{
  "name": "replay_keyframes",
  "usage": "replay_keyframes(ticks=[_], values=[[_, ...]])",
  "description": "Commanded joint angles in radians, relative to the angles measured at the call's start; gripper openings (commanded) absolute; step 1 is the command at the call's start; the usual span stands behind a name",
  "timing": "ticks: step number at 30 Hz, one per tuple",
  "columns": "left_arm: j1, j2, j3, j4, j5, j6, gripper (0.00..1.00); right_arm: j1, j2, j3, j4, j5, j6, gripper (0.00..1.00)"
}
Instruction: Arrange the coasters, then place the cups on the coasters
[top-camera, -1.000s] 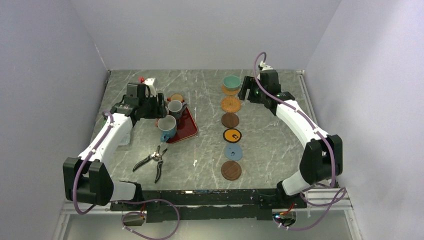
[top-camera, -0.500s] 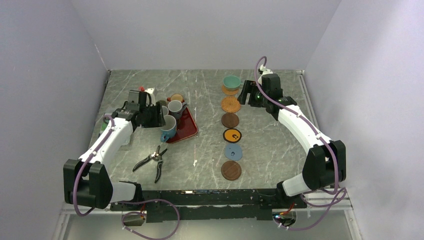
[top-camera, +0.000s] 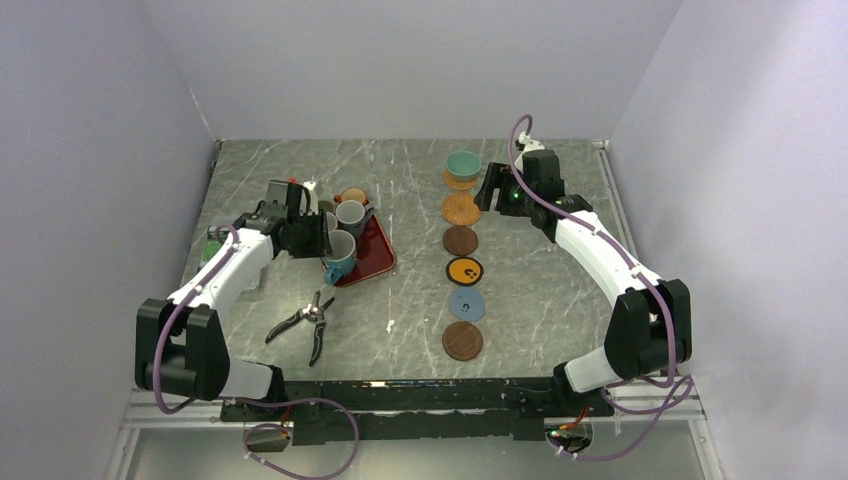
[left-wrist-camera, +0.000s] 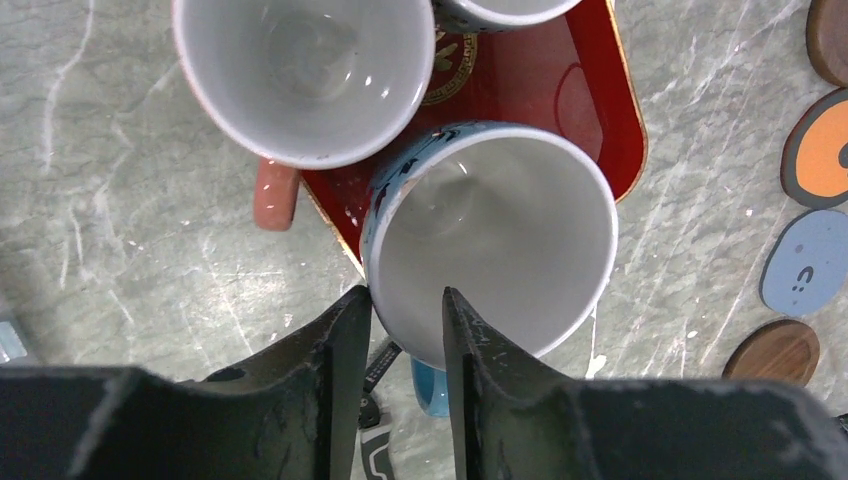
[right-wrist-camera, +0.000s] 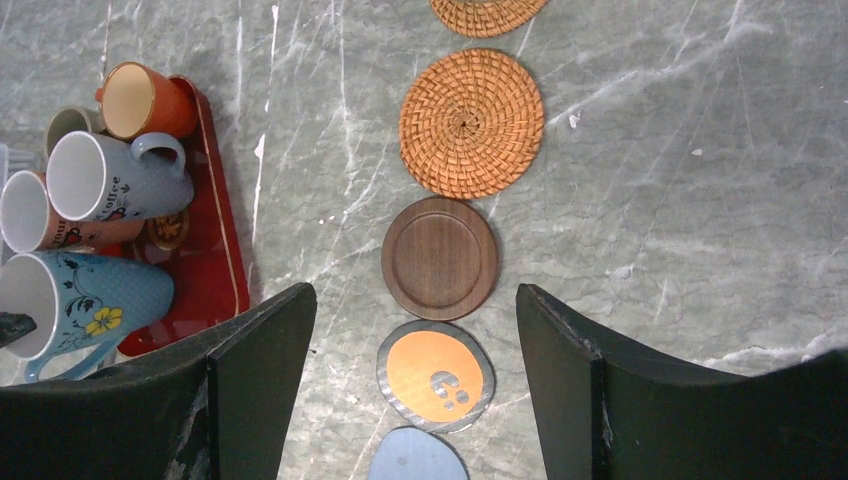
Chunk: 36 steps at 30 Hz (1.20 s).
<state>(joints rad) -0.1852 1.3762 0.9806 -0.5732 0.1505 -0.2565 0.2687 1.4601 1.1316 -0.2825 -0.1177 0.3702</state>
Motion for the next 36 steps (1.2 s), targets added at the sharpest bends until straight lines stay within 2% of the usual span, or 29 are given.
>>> replay_keyframes(ticks=[1,15,17,18,24,26,32,35,36], values=[[-0.028,0.037,0.061,0.001,0.035,0.001,0.35,-0.003,0.001,-0.009,0.045,-0.020,0.006,0.77],[-0.092,0.115,0.182,-0.027,0.010,0.091,0.14,-0.002,-0.018,-0.037,0.054,-0.063,0.017,0.77],[-0.100,0.139,0.212,-0.039,0.025,0.119,0.09,0.002,-0.021,-0.040,0.057,-0.076,0.026,0.77],[-0.104,0.151,0.224,-0.045,0.033,0.137,0.04,0.004,-0.023,-0.041,0.058,-0.080,0.029,0.77],[-0.124,0.191,0.254,-0.053,0.099,0.185,0.03,0.061,-0.019,-0.043,0.060,-0.082,0.041,0.78],[-0.128,0.191,0.259,-0.057,0.097,0.193,0.07,0.094,-0.007,-0.037,0.058,-0.073,0.045,0.78],[-0.136,0.156,0.246,-0.041,0.063,0.185,0.37,0.240,0.052,0.042,0.021,0.006,0.034,0.78],[-0.135,0.119,0.236,-0.024,0.048,0.178,0.42,0.297,0.085,0.083,0.022,0.018,0.042,0.78],[-0.135,0.102,0.227,-0.011,0.043,0.174,0.47,0.316,0.099,0.096,0.020,0.020,0.044,0.77]])
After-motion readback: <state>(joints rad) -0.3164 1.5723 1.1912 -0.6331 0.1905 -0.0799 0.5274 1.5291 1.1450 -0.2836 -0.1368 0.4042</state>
